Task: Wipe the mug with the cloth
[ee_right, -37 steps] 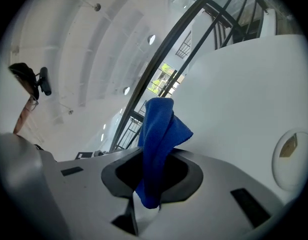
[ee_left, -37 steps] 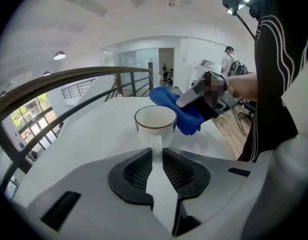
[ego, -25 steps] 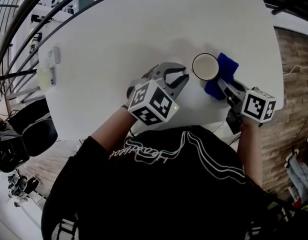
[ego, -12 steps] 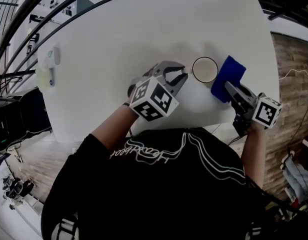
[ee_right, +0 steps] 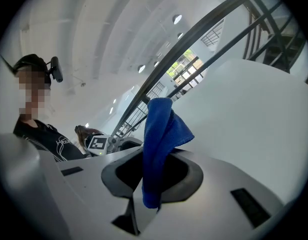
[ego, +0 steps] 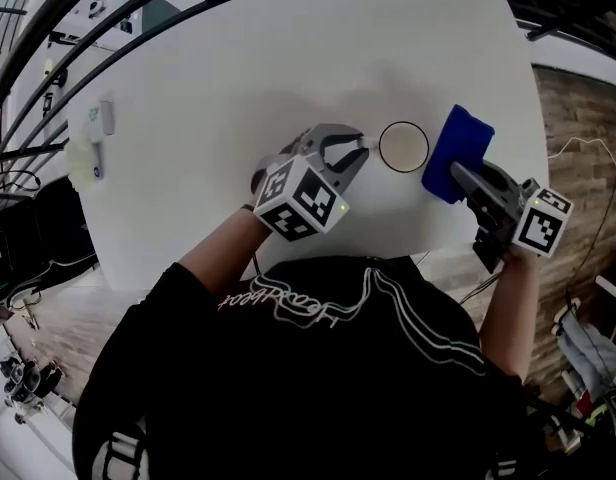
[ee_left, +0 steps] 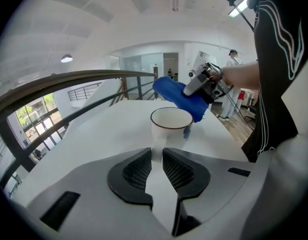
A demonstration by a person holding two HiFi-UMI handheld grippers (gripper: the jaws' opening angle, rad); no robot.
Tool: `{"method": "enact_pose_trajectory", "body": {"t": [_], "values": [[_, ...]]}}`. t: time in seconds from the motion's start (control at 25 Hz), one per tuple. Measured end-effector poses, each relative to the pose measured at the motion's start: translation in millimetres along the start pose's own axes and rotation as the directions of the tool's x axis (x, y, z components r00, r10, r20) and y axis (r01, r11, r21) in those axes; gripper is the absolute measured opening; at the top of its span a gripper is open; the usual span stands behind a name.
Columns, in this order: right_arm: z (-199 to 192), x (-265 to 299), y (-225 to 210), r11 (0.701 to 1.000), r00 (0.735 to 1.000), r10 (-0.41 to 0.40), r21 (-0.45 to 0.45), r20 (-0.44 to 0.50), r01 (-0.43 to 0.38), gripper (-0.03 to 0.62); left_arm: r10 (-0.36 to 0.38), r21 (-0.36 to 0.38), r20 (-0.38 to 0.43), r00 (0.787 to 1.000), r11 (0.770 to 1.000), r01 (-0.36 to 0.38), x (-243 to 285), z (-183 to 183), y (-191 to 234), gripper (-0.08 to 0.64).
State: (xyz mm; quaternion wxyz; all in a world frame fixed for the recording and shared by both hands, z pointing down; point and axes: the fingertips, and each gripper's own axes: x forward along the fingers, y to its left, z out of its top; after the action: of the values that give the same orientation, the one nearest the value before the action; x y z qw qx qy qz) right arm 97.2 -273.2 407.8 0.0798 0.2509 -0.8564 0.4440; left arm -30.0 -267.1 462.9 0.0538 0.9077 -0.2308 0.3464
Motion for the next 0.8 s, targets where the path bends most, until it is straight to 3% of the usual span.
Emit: {"method": "enact_pose_trajectory", "body": {"t": [0.2,0.32,0.44,0.6,0.8], "values": [[2.2,10.9,-9.6,0.99,0.985,0.144,0.008,-0.089,-0.144,0.064,0.061,-0.015,-0.019,0.998,0.998,-0.061,2.1,1.1,3.2,0.069],[0.7,28.0,-11.2,0.969,0.958,0.248,0.042,-0.147,-0.244,0.064,0.091,-0.05,-0.033,0.995,0.994,-0.092,0.2,-2.7,10.4,0.069],[1.7,37.5,-17.7,0.954,0.929,0.299,0.053,-0.218,-0.295,0.064,0.136,-0.072,-0.056,0.989,0.988,-0.14,1.8,-1.6,12.3,0.069],[4.9,43.8,-31.7,0.959,0.917,0.279,0.03,-0.284,-0.283,0.064,0.186,-0.079,-0.073,0.98,0.978,-0.191,8.9,3.9,17.1,0.069],[-7.0,54.9,-56.0,0.979,0.899,0.096,-0.122,-0.427,-0.162,0.064,0.225,-0.095,-0.084,0.971,0.968,-0.232,14.8,8.1,20.9,0.069]]}}
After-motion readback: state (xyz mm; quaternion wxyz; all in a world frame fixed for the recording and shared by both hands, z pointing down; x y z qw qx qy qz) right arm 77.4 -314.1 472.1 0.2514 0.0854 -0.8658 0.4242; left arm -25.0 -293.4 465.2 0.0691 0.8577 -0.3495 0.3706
